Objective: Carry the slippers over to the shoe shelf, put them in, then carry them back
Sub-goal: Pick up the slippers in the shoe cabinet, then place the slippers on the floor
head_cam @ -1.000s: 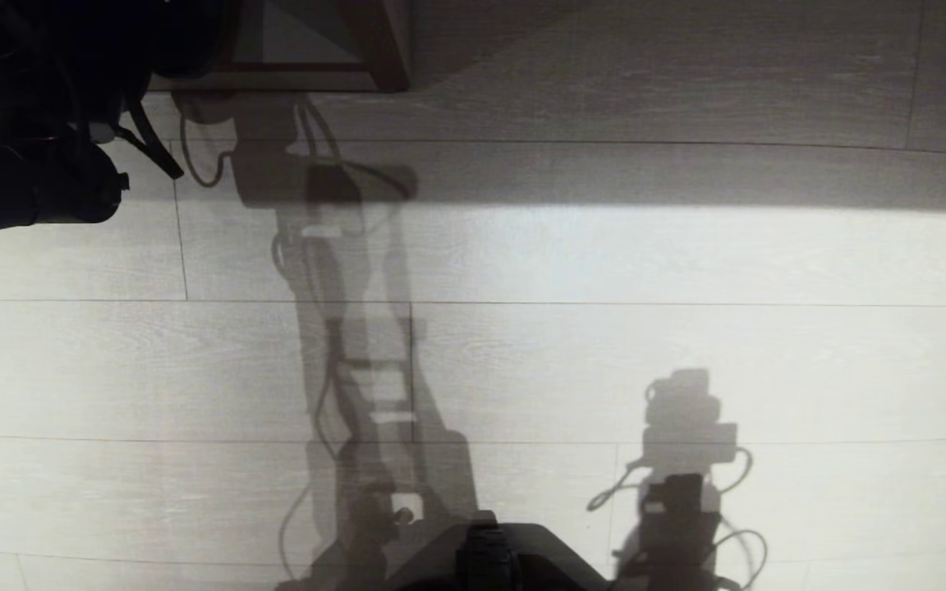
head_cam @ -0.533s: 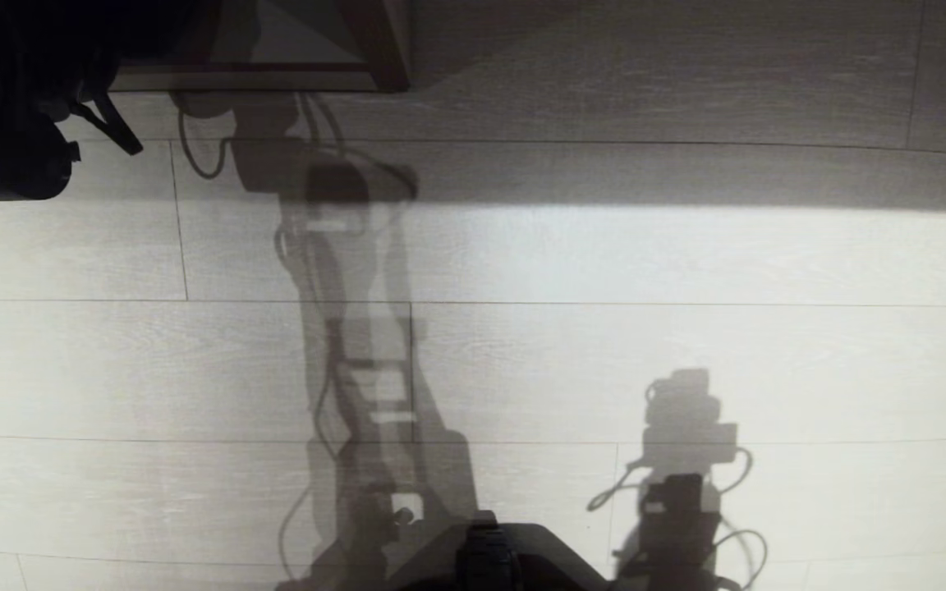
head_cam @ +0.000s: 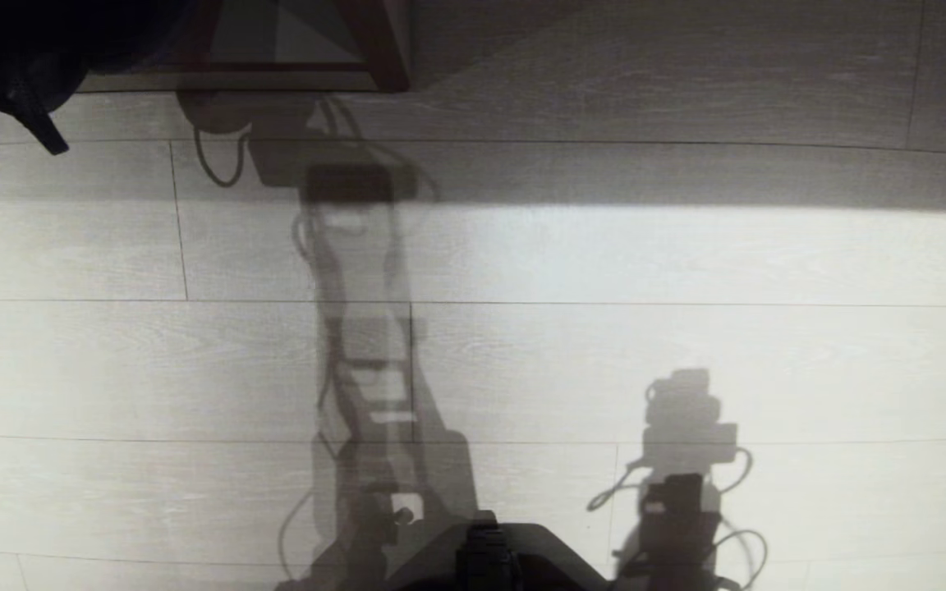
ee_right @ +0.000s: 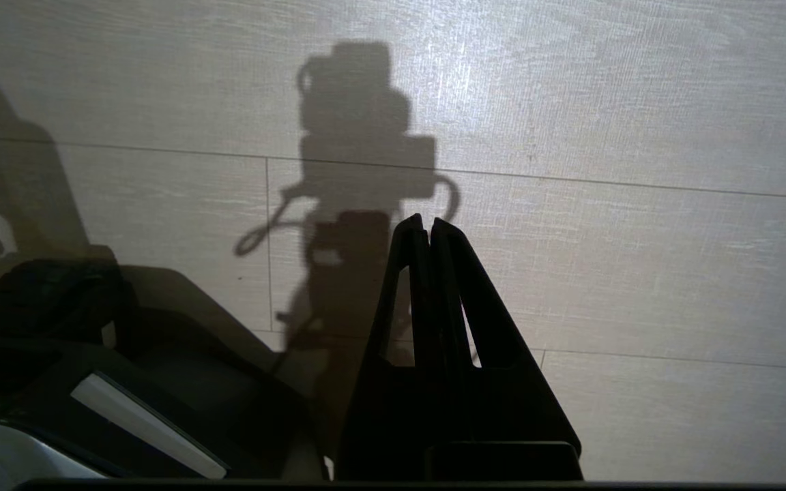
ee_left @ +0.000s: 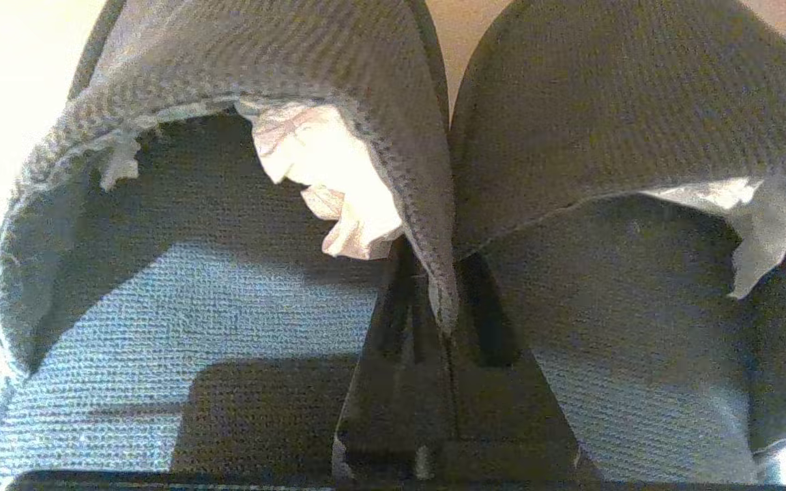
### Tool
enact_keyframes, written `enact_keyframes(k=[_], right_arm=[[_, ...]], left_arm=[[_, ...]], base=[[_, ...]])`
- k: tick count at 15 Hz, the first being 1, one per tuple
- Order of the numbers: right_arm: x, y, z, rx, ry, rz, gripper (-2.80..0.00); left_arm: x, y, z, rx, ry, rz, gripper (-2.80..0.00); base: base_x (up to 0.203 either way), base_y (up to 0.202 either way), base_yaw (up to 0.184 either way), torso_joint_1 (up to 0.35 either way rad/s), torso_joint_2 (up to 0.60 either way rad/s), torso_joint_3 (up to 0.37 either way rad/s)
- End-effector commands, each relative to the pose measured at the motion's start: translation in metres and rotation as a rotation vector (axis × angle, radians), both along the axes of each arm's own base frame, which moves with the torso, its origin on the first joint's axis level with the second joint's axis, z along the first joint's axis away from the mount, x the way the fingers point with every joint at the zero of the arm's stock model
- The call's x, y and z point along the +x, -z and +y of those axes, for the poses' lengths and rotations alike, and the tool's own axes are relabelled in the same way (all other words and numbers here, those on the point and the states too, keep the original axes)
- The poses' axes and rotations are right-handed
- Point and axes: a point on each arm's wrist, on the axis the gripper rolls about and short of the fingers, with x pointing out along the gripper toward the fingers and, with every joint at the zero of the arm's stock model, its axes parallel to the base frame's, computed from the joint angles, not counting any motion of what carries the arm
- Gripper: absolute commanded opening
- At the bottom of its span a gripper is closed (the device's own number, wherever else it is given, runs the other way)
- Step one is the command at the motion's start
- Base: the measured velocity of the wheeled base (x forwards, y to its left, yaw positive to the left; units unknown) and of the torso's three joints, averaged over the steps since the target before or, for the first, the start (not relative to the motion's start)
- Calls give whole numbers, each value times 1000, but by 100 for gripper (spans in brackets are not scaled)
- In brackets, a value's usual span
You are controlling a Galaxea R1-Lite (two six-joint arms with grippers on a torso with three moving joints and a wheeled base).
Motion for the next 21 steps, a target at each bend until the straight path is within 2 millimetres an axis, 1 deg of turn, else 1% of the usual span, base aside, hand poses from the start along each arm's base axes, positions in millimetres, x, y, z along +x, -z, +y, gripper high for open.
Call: enact_keyframes(k=[1,2,3,6,7,9,10,11,13,15,16,17,18,19,21], right_arm=[[0,0,0,0,-2,-2,-280],[0,0,0,0,-1,-2,-280],[0,0,0,0,0,-2,-280],[0,0,0,0,-2,-2,-280],[0,0,0,0,-1,-2,-280],[0,0,0,0,0,-2,-280],[0,0,0,0,-1,-2,-280],[0,0,0,0,0,-2,-280],[0,0,0,0,0,-2,-280],[0,0,0,0,-2,-2,-280],[0,0,0,0,0,-2,-280],[0,0,0,0,0,-2,-280],[0,0,0,0,0,-2,-280],[0,0,0,0,0,-2,-280],[0,0,0,0,0,-2,-280]], left_arm=[[-32,-12,-1,5,4,-9,-280],[-46,-15,-1,11,2,-13,-280],[-59,-13,-1,19,-2,-1,-280],[-86,-2,-2,51,-20,33,-280],[-94,4,-2,59,-25,49,-280],[-116,18,-3,67,-29,79,-280],[-123,22,-3,71,-31,83,-280],[-136,28,-3,73,-31,93,-280],[-167,45,-4,76,-30,107,-280],[-202,55,-5,80,-20,83,-280],[-218,65,-5,83,-10,81,-280],[-225,73,-6,87,1,90,-280],[-226,74,-6,89,6,92,-280],[-231,79,-6,93,12,98,-280],[-263,92,-7,103,23,75,-280]], base=[[0,0,0,0,0,0],[0,0,0,0,0,0],[0,0,0,0,0,0],[0,0,0,0,0,0],[0,0,0,0,0,0],[0,0,0,0,0,0],[0,0,0,0,0,0],[0,0,0,0,0,0],[0,0,0,0,0,0],[0,0,0,0,0,0],[0,0,0,0,0,0],[0,0,0,0,0,0],[0,0,0,0,0,0],[0,0,0,0,0,0],[0,0,0,0,0,0]])
